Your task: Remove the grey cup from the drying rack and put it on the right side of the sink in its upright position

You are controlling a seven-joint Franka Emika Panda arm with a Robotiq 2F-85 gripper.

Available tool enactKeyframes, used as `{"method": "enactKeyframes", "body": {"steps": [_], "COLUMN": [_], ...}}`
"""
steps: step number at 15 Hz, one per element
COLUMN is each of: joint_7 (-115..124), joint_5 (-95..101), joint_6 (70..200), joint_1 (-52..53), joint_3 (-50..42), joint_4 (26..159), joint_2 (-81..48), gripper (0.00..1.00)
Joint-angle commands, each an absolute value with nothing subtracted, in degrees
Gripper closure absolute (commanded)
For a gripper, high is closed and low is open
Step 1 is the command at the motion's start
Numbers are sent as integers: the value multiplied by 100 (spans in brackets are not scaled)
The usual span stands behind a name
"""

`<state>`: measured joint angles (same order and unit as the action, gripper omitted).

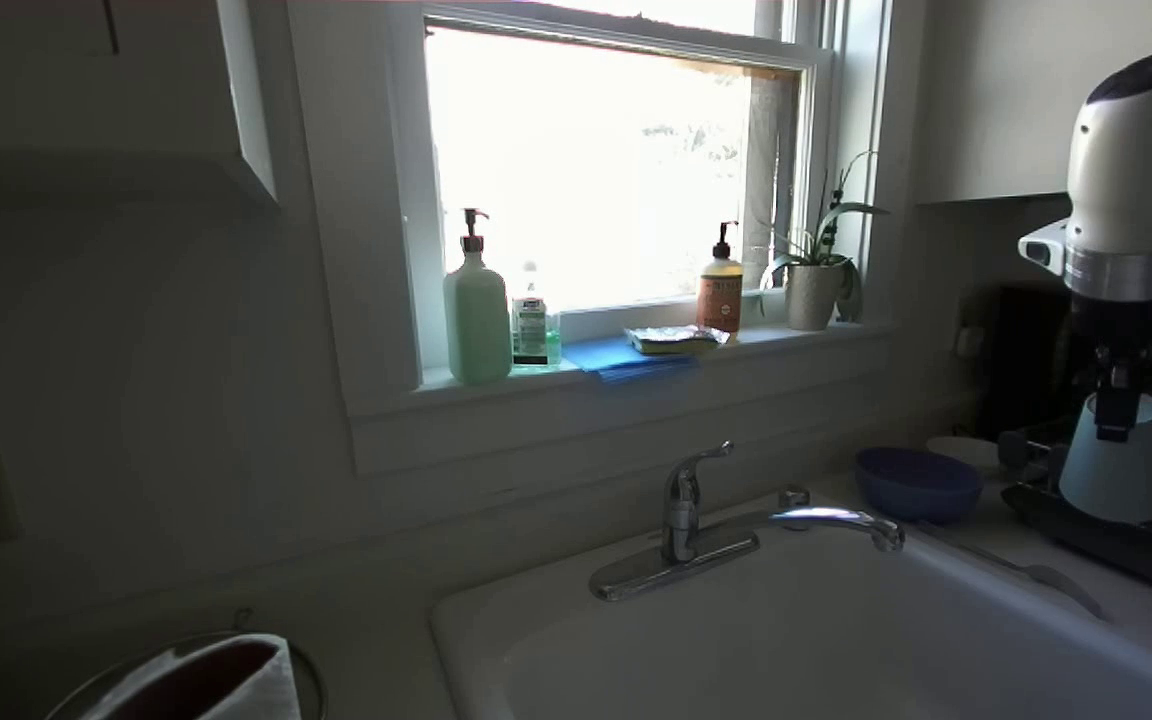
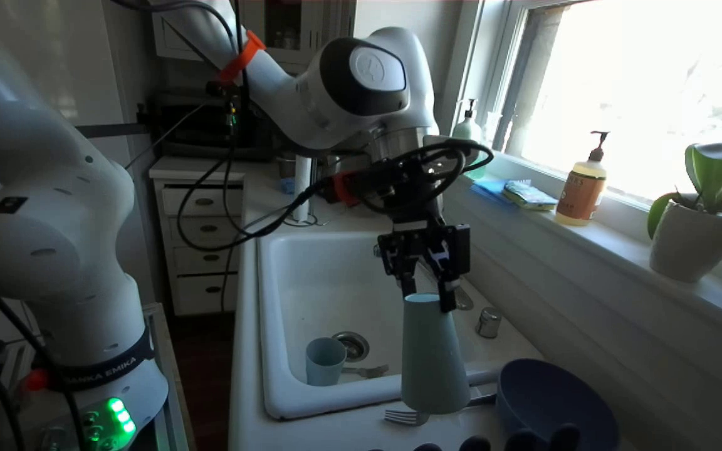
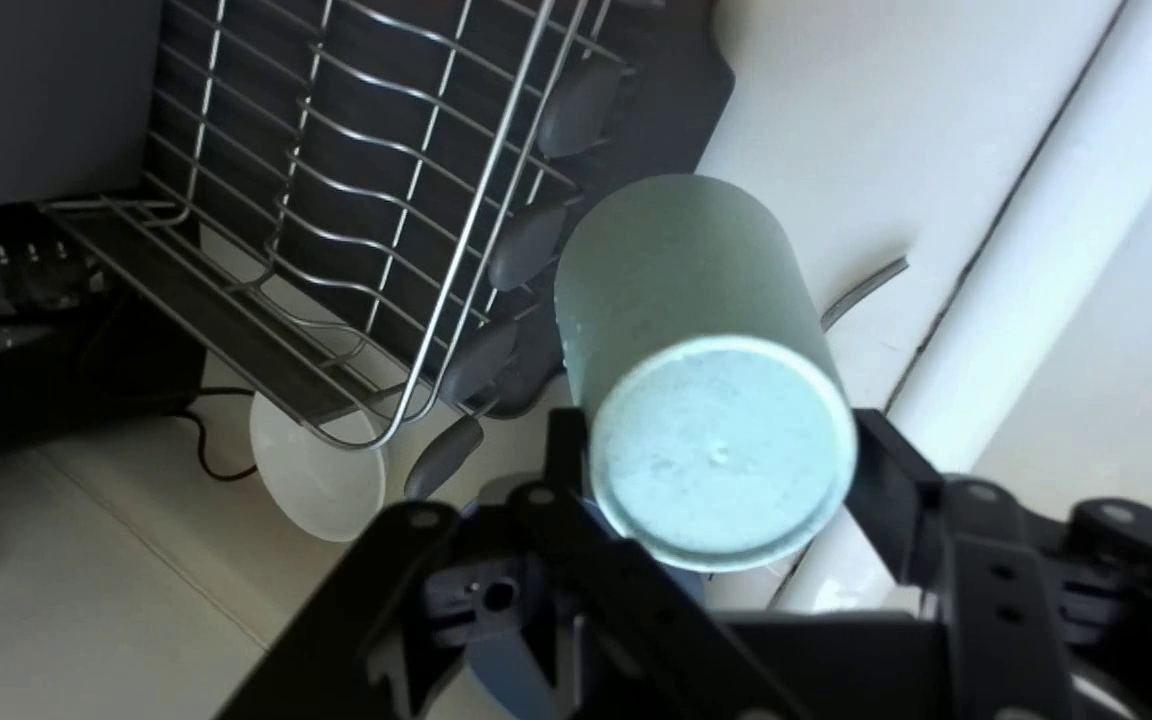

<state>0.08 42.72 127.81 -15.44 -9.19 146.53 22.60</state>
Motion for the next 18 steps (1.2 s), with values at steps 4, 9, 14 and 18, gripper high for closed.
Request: {"method": "enactKeyframes", "body": {"steps": [4, 9, 14, 18], "joint_7": [707, 833, 1239, 1570], "joint_5": [5286, 5468, 6231, 6674], "joint_6": [13065, 13149, 13454, 13591], "joint_1": [-1475, -1503, -1527, -1513], "joint_3": [-964, -953, -974, -1026], "joint_4": [14854, 14839, 14940, 14978], "joint_2": [1916, 1763, 1369, 983], "gripper": [34, 59, 59, 59]}}
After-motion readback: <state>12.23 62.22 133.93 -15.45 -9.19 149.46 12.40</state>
